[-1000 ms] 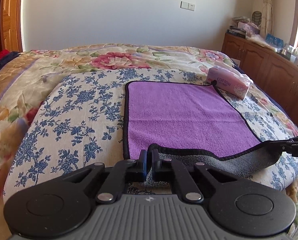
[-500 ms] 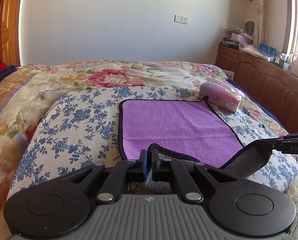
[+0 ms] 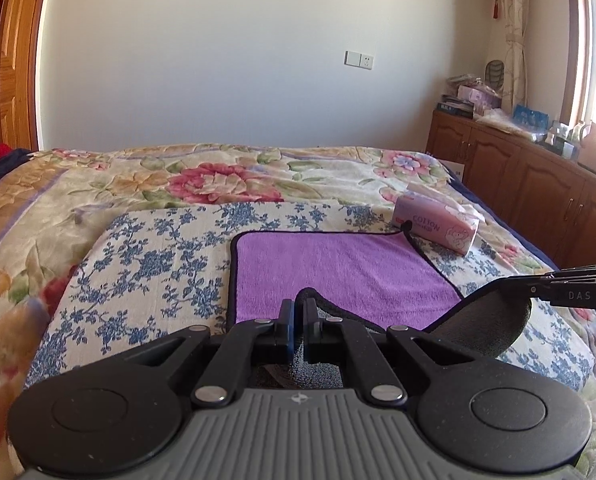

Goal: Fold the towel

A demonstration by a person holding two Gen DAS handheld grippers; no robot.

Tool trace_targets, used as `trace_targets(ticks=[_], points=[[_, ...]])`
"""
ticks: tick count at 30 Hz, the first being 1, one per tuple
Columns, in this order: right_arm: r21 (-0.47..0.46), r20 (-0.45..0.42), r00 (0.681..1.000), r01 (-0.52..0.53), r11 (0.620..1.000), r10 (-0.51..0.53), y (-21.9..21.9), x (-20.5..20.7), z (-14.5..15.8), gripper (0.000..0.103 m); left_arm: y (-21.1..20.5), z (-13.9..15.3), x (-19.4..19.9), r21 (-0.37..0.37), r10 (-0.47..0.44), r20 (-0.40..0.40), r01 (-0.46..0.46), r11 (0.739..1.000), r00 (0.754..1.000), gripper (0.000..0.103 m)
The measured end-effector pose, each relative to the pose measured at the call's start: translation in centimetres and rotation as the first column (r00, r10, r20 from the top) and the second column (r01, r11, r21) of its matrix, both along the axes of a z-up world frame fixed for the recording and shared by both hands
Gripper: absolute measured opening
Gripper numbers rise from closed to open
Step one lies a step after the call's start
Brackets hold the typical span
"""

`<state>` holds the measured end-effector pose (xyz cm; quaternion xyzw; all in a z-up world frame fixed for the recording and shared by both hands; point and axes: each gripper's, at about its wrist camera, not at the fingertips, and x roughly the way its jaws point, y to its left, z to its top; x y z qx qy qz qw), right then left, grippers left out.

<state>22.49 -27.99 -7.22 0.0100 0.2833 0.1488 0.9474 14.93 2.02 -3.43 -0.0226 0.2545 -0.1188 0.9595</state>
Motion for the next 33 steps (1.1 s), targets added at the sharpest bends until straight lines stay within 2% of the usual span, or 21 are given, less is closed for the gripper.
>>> trace_targets(ticks=[17, 33], points=[[-0.040, 0.055, 0.998, -0.021, 0.999, 0.023, -0.1, 2.5, 0.4, 0.005, 0.0, 0.8, 3.0, -0.001, 0.009, 0.040, -0.009, 1.000, 0.999, 0.005], [-0.052, 0.098, 0.995, -0.028, 0.998, 0.033, -0.3, 4.7, 0.8, 0.005, -0.6, 0.6, 5.9, 0.006, -0.007, 0.041, 0.007, 1.000, 0.999, 0.005]])
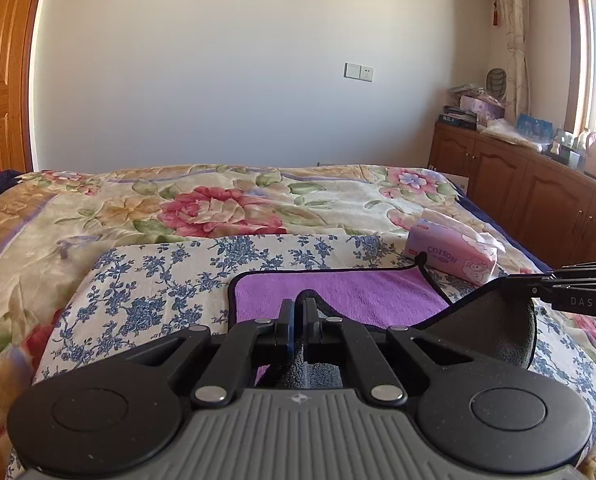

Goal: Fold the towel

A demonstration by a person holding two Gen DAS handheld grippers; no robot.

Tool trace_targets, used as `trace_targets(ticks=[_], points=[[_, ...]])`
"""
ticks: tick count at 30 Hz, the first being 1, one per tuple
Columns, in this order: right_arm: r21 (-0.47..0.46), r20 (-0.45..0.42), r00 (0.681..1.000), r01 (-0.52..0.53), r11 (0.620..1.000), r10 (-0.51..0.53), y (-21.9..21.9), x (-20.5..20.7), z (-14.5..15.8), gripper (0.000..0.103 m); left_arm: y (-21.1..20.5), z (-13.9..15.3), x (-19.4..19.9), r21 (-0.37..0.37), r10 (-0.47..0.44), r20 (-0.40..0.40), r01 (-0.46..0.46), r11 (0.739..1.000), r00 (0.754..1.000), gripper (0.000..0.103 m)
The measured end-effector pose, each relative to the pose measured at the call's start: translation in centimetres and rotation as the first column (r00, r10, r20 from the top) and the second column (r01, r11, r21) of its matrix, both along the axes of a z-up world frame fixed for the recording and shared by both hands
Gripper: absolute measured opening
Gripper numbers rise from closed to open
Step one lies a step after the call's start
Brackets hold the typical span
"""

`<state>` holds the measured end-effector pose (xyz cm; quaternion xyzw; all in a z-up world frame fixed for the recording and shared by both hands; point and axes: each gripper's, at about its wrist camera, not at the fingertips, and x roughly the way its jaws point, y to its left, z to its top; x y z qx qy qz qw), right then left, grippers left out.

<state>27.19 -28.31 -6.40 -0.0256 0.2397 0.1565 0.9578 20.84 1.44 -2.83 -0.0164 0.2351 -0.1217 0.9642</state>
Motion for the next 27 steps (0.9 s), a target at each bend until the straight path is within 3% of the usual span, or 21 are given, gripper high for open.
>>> trace_targets(ticks=[15, 27], points=[[-0.035, 0.053, 0.999, -0.008, 0.999, 0.009, 0.0, 3.0, 0.1, 0.004, -0.9, 0.2, 4.3, 0.007, -0.027, 0.014, 0.027, 1.000, 1.000, 0.005], [-0.051, 0.098, 0.995, 0.010, 0.999, -0.005, -0.3, 4.9, 0.3, 0.004, -1.5, 0.9, 6.7, 0.061, -0.040, 0.041, 0.037, 0.997, 0.998, 0.005]])
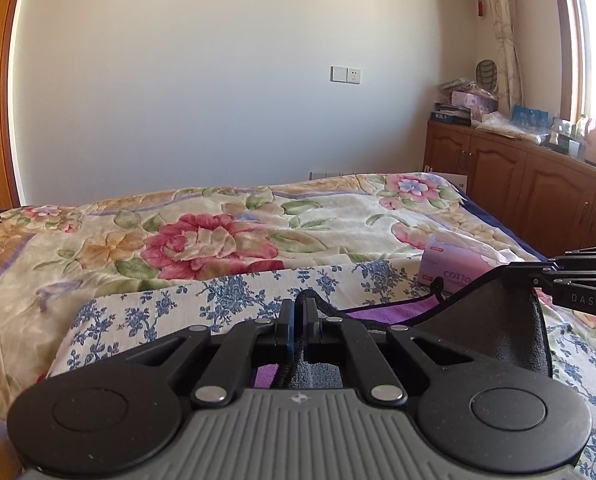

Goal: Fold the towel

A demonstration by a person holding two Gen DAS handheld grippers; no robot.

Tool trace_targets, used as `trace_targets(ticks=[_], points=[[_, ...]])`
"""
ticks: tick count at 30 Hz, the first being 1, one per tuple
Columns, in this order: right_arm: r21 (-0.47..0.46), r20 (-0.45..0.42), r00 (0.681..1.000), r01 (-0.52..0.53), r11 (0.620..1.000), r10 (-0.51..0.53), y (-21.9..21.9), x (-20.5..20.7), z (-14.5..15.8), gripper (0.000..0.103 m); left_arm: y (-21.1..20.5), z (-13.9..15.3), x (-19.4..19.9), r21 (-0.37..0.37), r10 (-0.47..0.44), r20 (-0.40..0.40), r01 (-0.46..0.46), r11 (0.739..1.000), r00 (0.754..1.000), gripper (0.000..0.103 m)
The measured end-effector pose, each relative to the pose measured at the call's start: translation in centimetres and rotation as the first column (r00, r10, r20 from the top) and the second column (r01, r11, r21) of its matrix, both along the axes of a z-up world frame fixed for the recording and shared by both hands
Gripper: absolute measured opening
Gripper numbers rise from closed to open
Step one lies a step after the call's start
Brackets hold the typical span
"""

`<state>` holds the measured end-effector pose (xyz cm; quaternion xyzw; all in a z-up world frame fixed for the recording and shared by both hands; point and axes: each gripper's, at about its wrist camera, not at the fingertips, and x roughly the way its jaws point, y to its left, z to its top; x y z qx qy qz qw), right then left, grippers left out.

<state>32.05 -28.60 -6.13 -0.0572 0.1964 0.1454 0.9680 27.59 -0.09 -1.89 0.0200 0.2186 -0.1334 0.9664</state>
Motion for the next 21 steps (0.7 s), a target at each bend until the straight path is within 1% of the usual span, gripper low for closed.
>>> trace_targets(ticks=[12, 21], points=[[-0.005, 0.021, 1.000, 0.016, 1.000, -0.016, 0.0, 1.6, -0.1, 0.004, -0.4, -0.8, 2.0, 0.008, 0.031, 0.004, -0.031, 0.999, 1.000, 0.005], [0.006, 0.048, 0.999, 0.021, 1.000, -0.021, -0.2, 3.3, -0.2, 0.004, -0.7, -1.1, 3.1, 0.039, 0.041, 0.025, -0.042, 0.998, 0.999, 0.005]])
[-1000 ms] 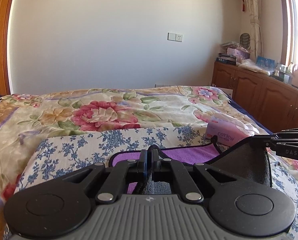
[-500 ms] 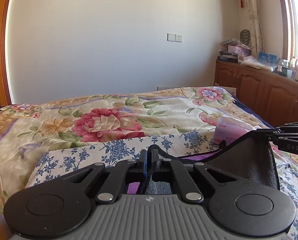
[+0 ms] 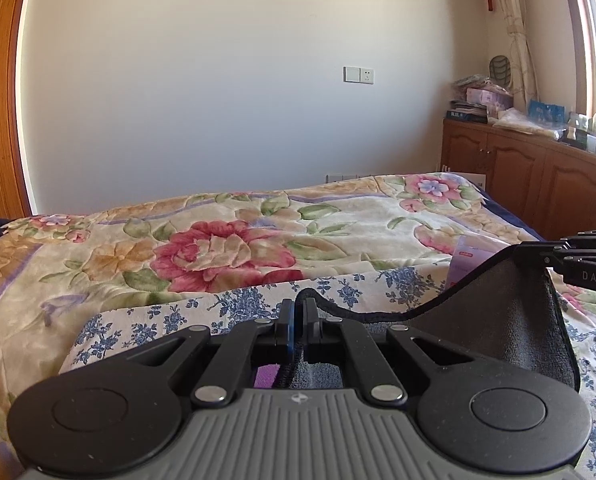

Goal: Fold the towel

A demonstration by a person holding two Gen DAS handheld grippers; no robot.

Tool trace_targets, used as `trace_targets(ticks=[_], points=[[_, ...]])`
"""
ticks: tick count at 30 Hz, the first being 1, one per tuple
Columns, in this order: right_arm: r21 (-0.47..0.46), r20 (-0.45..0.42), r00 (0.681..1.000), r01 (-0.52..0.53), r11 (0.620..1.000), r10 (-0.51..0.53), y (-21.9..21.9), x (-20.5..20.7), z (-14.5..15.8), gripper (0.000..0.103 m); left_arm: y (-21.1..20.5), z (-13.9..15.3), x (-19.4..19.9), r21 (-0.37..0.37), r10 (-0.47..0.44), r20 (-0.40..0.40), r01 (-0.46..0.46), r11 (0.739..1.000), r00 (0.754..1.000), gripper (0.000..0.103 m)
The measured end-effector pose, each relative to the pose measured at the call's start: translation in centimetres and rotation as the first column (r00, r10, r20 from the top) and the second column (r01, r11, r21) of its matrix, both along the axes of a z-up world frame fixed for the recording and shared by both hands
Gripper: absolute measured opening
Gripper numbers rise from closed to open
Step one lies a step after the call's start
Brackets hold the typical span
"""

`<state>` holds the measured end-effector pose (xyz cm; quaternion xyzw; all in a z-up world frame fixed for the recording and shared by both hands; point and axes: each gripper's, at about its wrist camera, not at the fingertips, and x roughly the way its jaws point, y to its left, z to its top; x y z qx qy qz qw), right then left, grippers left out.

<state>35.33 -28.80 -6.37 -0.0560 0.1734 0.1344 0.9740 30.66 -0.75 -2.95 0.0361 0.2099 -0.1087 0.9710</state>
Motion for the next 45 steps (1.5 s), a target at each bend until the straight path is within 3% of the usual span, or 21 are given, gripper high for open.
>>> trace_targets(ticks=[18, 34, 45], points=[[0.030, -0.028, 0.999, 0.027, 0.999, -0.026, -1.1, 3.1, -3.3, 0.005, 0.7, -2.6, 3.4, 0.015, 0.046, 0.011, -0.046, 0.999, 0.999, 0.005], [0.008, -0.111, 0.993, 0.043, 0.999, -0.042, -1.4, 4.9, -6.7, 0.005, 0.4, -6.3, 5.9, 0.073, 0.066, -0.059, -0.062, 0.995, 0.996, 0.005], [0.017, -0.135, 0.990, 0.050, 0.999, -0.047, -1.6, 5.1, -6.8, 0.008, 0.1, -7.0, 6.2, 0.098, 0.061, -0.082, -0.053, 0.994, 0.995, 0.008]])
